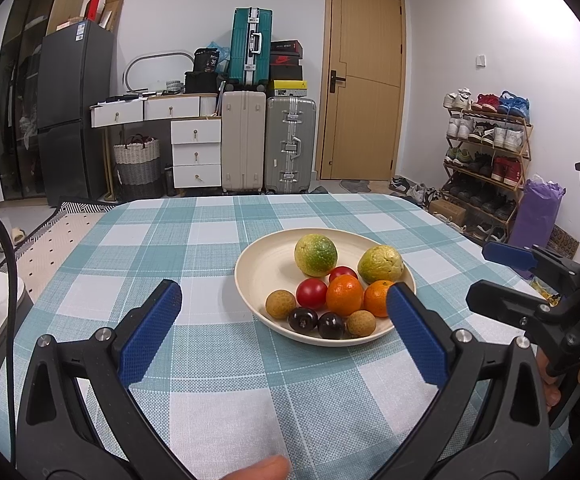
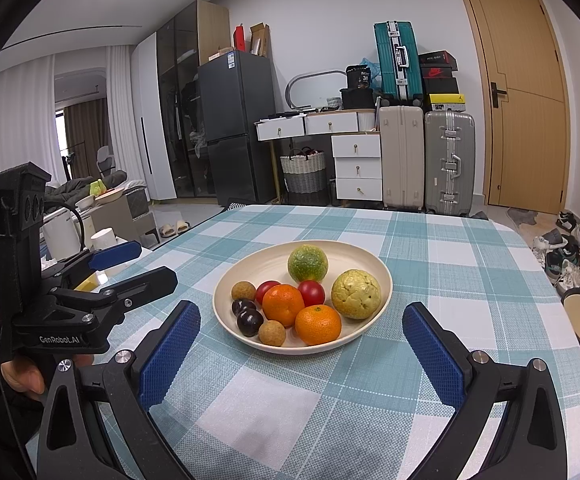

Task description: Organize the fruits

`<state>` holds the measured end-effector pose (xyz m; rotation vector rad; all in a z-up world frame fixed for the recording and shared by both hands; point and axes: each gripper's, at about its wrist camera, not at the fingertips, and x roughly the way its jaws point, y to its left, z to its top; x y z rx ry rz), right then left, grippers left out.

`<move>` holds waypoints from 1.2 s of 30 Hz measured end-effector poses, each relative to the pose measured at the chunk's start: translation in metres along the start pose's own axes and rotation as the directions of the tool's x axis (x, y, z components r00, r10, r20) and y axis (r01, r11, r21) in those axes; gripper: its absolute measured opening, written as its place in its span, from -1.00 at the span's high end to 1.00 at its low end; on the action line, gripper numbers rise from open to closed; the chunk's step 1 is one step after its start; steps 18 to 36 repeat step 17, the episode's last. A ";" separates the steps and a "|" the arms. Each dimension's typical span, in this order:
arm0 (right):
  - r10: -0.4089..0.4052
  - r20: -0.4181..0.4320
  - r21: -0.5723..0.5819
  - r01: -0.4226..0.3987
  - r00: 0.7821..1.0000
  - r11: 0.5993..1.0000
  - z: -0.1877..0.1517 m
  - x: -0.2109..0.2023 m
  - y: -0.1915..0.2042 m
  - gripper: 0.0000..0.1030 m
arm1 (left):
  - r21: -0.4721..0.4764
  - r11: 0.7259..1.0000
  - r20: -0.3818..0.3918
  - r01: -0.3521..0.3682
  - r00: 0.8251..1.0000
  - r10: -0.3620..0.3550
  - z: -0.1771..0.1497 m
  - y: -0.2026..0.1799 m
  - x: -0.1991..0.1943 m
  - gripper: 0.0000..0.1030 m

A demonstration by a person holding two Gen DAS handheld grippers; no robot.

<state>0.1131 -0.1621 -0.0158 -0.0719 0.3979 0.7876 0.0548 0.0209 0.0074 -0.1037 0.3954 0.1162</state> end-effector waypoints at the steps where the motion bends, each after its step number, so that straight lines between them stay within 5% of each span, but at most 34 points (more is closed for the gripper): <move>1: 0.000 0.000 0.000 0.000 1.000 1.000 0.000 0.000 0.000 -1.00 | 0.002 1.000 0.000 0.001 1.000 -0.001 0.000 0.000 0.000 -0.98; 36: 0.000 -0.001 0.000 0.000 1.000 1.000 0.000 0.000 0.000 -1.00 | 0.005 1.000 0.010 0.014 1.000 -0.014 0.001 -0.006 -0.002 -0.98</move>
